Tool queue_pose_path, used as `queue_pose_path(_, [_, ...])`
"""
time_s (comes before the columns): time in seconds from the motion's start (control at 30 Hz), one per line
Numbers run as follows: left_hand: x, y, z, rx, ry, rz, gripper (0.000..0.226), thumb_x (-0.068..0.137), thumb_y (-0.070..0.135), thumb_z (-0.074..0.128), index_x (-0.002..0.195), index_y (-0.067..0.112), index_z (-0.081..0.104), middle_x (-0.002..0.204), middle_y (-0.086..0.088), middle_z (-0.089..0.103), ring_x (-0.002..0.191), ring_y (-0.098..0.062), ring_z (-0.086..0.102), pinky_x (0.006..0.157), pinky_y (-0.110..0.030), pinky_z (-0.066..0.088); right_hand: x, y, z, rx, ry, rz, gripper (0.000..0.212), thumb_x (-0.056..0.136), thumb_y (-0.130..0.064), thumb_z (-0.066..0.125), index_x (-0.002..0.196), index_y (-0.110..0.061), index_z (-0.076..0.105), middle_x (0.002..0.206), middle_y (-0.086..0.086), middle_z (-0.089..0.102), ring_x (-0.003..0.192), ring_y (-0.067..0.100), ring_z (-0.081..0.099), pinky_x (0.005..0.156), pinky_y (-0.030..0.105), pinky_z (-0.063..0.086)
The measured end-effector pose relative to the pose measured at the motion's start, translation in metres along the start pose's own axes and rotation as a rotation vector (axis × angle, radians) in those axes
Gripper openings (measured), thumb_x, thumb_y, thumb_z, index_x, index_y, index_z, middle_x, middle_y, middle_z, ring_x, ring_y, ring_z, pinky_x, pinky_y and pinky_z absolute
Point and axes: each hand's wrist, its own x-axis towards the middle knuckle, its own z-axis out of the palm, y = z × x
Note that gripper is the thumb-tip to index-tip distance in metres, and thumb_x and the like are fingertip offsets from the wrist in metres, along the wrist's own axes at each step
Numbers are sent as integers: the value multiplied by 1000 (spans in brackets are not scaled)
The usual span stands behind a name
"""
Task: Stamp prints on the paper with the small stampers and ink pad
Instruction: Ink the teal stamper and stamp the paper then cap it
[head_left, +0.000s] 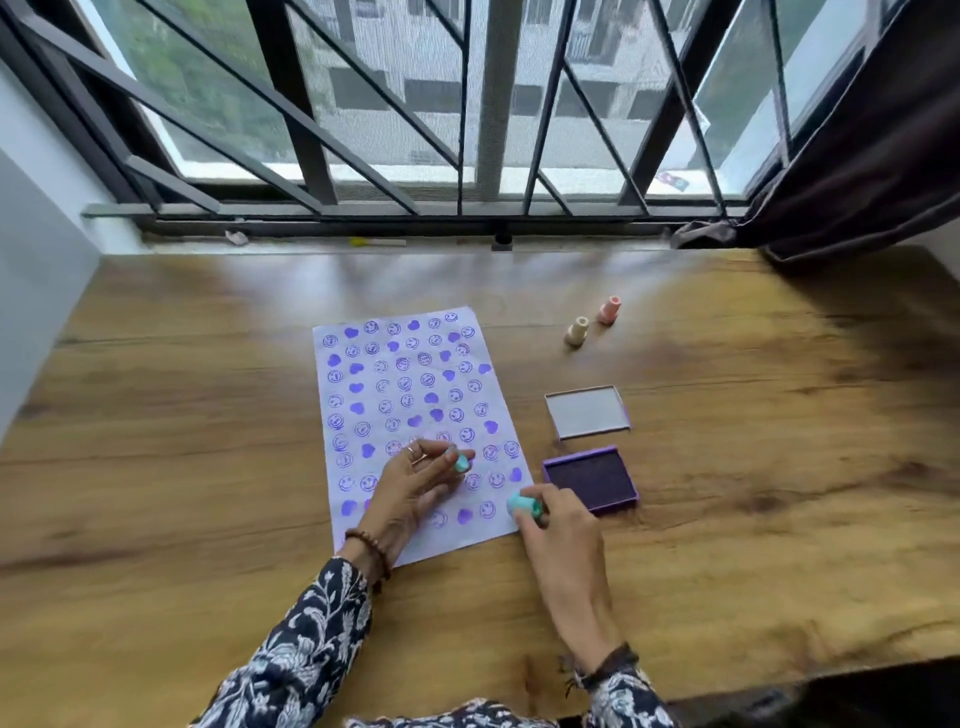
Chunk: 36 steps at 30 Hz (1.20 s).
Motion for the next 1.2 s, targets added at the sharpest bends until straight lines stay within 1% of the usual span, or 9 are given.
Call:
queue_pose_path(0.1, [2, 0, -3, -18, -13, -26, 8, 75, 10, 62, 82, 9, 58, 85, -7, 76, 80, -12, 70, 71, -18, 56, -4, -4, 6, -79, 43, -65, 20, 87, -20, 60, 106, -16, 61, 99, 5, 62, 82, 19, 61, 70, 25, 46])
queue_pose_path(0.27, [2, 0, -5, -3, -6, -35, 5, 79, 8, 62, 82, 10, 58, 90, -9, 74, 84, -13, 70, 74, -19, 56, -6, -11, 11, -279, 41, -107, 22, 90, -24, 56, 110, -16, 59, 104, 5, 61, 85, 25, 64, 69, 36, 51])
queue_pose_path(0.5, [5, -2, -9, -27, -22, -39, 6, 81, 4, 59, 85, 8, 57, 89, -6, 74, 87, -13, 69, 76, -18, 57, 8, -18, 12, -475, -84, -137, 17, 93, -18, 45, 106, -12, 55, 106, 9, 59, 90, 30, 62, 73, 39, 46])
queue_pose_path(0.63, [8, -3, -12, -19, -30, -46, 8, 81, 3, 60, 86, 7, 56, 90, -7, 75, 87, -13, 69, 76, -19, 57, 22, -24, 10, -626, -189, -142, 15, 91, -10, 45, 102, -10, 55, 107, 11, 58, 93, 33, 61, 71, 37, 44])
queue_pose_path(0.8, [7, -3, -11, -31, -36, -42, 9, 81, 2, 60, 87, 7, 55, 91, -7, 74, 85, -15, 69, 78, -23, 56, 32, -27, 7, -665, -240, -148, 17, 88, -12, 49, 102, -8, 57, 107, 13, 61, 98, 34, 59, 72, 34, 44])
queue_pose_path(0.9, [5, -2, -11, -17, -47, -28, 8, 81, 3, 60, 85, 8, 57, 89, -7, 75, 82, -14, 69, 78, -23, 56, 41, -25, -3, -472, -259, -44, 21, 79, -14, 62, 99, -8, 64, 104, 13, 66, 99, 32, 59, 78, 34, 47])
queue_pose_path(1.0, [4, -1, -10, 17, -70, -16, 7, 80, 7, 61, 87, 8, 60, 86, -4, 76, 83, -14, 69, 76, -20, 56, 45, -20, -16, -174, -265, 87, 21, 71, -12, 73, 91, -8, 71, 81, 8, 66, 78, 22, 64, 73, 32, 51])
queue_pose_path(1.07, [4, -1, -10, 31, -76, 4, 7, 80, 7, 61, 87, 8, 62, 85, -4, 76, 83, -14, 70, 72, -18, 58, 41, -15, -25, 121, -203, 194, 20, 73, -7, 73, 92, -2, 71, 71, 9, 64, 60, 17, 60, 61, 30, 51])
queue_pose_path(1.2, [-2, -1, -6, 22, -54, 25, 6, 83, 2, 57, 86, 6, 61, 82, -7, 75, 81, -15, 71, 67, -19, 58, 29, -11, -43, 761, -138, 385, 13, 84, 2, 58, 95, 2, 65, 71, 10, 65, 49, 10, 59, 48, 17, 49])
